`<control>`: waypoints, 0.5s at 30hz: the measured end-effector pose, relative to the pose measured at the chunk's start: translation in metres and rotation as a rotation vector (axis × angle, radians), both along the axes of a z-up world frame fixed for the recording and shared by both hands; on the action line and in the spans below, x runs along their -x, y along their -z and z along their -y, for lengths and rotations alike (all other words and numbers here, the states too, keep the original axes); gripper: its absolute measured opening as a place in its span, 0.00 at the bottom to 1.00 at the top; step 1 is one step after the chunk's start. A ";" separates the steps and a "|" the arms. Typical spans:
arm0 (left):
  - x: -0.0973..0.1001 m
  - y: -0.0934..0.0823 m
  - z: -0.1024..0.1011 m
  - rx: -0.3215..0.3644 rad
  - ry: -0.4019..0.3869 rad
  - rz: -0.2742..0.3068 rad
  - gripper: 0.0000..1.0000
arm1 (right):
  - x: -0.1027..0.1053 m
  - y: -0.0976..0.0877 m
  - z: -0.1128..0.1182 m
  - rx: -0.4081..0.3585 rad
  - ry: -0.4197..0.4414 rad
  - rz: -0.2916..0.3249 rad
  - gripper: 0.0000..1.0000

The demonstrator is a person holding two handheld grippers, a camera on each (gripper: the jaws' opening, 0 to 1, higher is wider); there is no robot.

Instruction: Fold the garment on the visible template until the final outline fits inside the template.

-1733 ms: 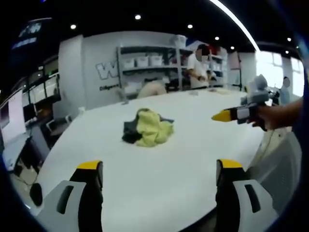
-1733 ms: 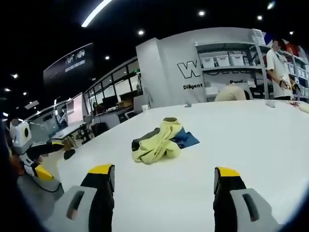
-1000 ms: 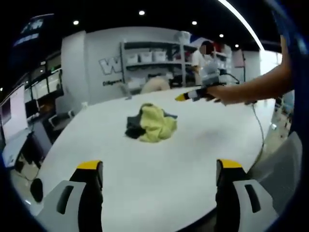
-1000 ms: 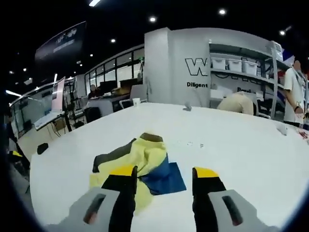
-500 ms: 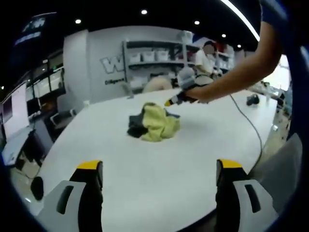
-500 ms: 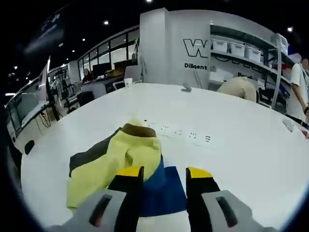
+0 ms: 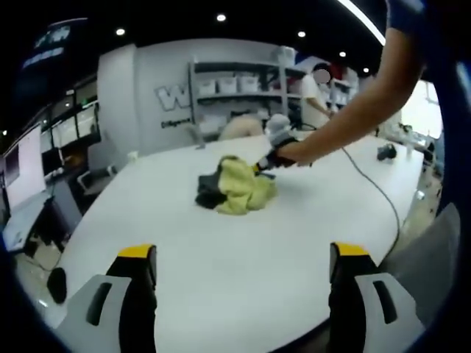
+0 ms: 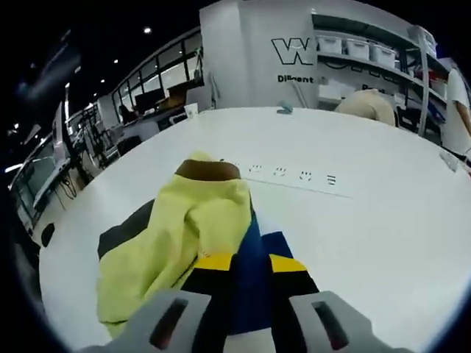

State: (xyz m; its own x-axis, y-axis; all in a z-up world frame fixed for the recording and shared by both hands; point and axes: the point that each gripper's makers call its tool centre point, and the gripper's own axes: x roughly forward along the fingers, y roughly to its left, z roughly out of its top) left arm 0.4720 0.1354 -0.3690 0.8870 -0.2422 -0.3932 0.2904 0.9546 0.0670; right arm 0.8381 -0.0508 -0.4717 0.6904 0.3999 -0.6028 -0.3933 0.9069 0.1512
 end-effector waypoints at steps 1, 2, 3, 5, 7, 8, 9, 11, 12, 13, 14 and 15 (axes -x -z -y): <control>0.000 0.000 0.000 0.000 -0.001 0.000 0.97 | -0.002 0.000 0.002 -0.013 0.009 0.000 0.10; 0.000 0.000 0.000 0.001 -0.002 -0.001 0.97 | -0.002 0.000 0.002 -0.038 0.019 -0.008 0.05; 0.000 0.000 0.000 0.001 -0.002 -0.001 0.97 | 0.000 0.000 0.001 -0.046 0.019 -0.015 0.05; 0.000 0.001 0.000 0.001 -0.001 -0.002 0.97 | 0.002 0.000 0.000 -0.069 0.020 -0.025 0.03; 0.000 0.001 0.000 0.000 0.000 -0.002 0.97 | 0.003 -0.003 0.002 -0.096 0.032 -0.030 0.00; 0.000 0.001 0.000 0.000 0.000 -0.003 0.97 | 0.004 -0.008 0.003 -0.122 0.041 -0.021 0.00; 0.000 0.001 0.000 0.000 0.000 -0.003 0.97 | 0.004 -0.010 0.003 -0.133 0.044 -0.018 0.00; 0.000 0.001 0.000 0.000 -0.001 -0.001 0.97 | 0.005 -0.017 0.004 -0.149 0.045 -0.003 0.00; 0.000 0.001 0.000 0.000 -0.002 -0.001 0.97 | 0.004 -0.021 0.004 -0.155 0.042 0.009 0.00; 0.000 0.001 0.000 0.000 -0.002 -0.001 0.97 | 0.007 -0.027 0.003 -0.162 0.039 0.017 0.00; 0.000 0.001 0.000 0.001 -0.001 0.000 0.97 | 0.010 -0.033 0.002 -0.168 0.036 0.026 0.00; 0.000 0.001 0.000 -0.001 0.001 0.000 0.97 | 0.006 -0.037 0.002 -0.190 0.033 0.043 0.00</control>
State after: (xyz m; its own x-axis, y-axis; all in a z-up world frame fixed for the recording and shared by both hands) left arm 0.4720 0.1355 -0.3699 0.8868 -0.2424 -0.3935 0.2909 0.9544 0.0677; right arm 0.8318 -0.0532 -0.4343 0.7286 0.4807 -0.4880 -0.3739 0.8760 0.3047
